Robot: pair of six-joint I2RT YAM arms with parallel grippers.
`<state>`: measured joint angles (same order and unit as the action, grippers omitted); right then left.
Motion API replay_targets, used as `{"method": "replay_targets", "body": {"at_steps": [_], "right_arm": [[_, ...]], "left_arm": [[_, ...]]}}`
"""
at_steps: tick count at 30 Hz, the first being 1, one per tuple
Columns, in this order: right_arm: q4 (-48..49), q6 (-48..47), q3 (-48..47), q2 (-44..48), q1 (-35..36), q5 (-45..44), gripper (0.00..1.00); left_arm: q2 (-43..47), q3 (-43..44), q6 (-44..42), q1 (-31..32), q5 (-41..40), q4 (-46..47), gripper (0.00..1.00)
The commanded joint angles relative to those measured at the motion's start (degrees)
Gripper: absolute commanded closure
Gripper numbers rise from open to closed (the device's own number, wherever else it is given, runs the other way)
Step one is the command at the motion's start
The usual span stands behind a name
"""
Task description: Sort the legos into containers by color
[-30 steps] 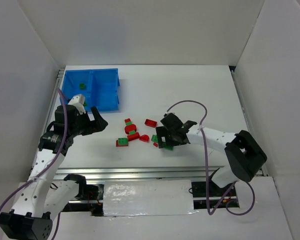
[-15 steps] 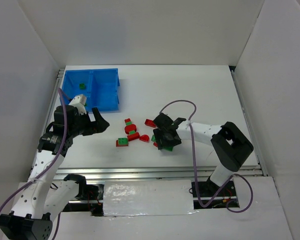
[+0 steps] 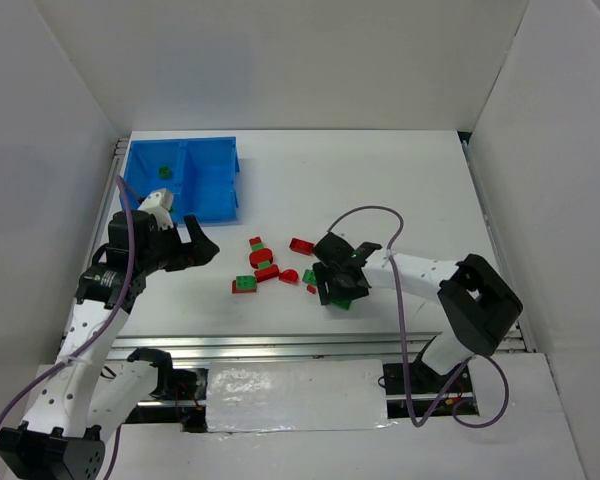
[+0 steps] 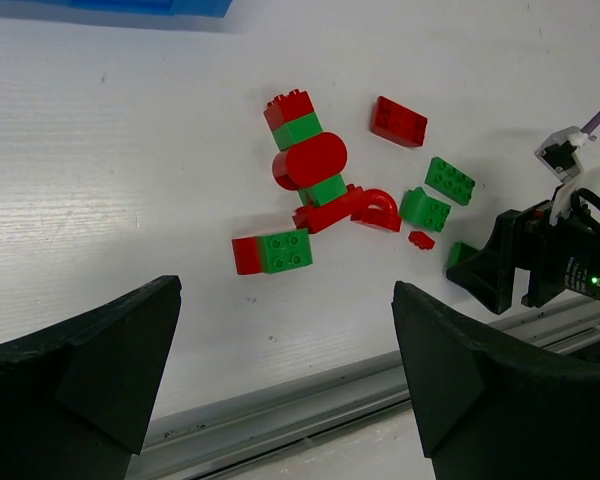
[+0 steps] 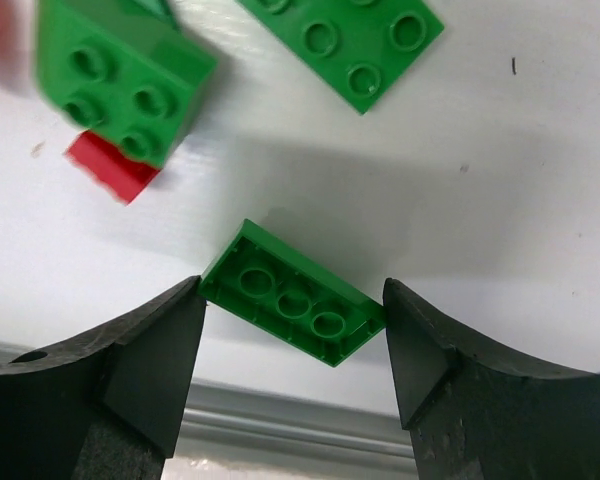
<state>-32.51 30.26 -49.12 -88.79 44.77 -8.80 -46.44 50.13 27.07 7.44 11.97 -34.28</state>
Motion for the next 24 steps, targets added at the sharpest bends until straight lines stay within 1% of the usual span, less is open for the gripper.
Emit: {"method": "replay_targets", "body": {"at_steps": [1,4,8,9,11,12,15,16,20,24], "right_arm": [[-1.1,1.6,-0.3,4.8,1.6,-0.7,0.75],[-1.7,1.9,-1.6,7.4,2.7,-1.8,0.75],[-1.9,0.7,-4.6,11.0,6.2,-3.2,0.75],[-1.9,0.3,-6.1,12.3,8.6,-3.8,0.75],[-1.2,-0.7,-7.8,13.4,11.1,-4.9,0.75],[-0.8,-1.1,-8.7,13.8,14.0,-5.5,0.75],[1.9,-2.1,-11.8,15.2,18.7,-9.0,0.75],[2.8,-2.4,-13.1,15.8,19.6,-9.9,0.74],[5.8,-2.6,-17.2,15.1,21.5,-11.5,0.73],[6.3,-3.0,-21.4,13.7,21.8,-11.9,0.73]], "left_arm": [[-0.1,-0.5,-0.1,0.3,1.9,3.0,0.00],[-0.8,-1.1,1.6,0.3,6.2,5.0,0.01],[-1.9,-4.8,7.3,0.6,15.3,11.4,0.01],[-2.7,-5.9,10.6,1.2,19.0,14.4,0.00],[-3.4,-6.6,15.8,2.4,21.9,17.5,0.01],[-3.7,-6.9,17.4,3.4,22.8,20.0,0.00],[-4.6,-7.2,22.4,9.1,21.7,23.9,0.01],[-5.3,-7.2,23.5,10.0,21.6,24.7,0.00],[-7.3,-7.8,28.1,13.0,23.2,29.5,0.02],[-8.3,-8.6,29.8,15.1,24.1,32.2,0.04]]}}
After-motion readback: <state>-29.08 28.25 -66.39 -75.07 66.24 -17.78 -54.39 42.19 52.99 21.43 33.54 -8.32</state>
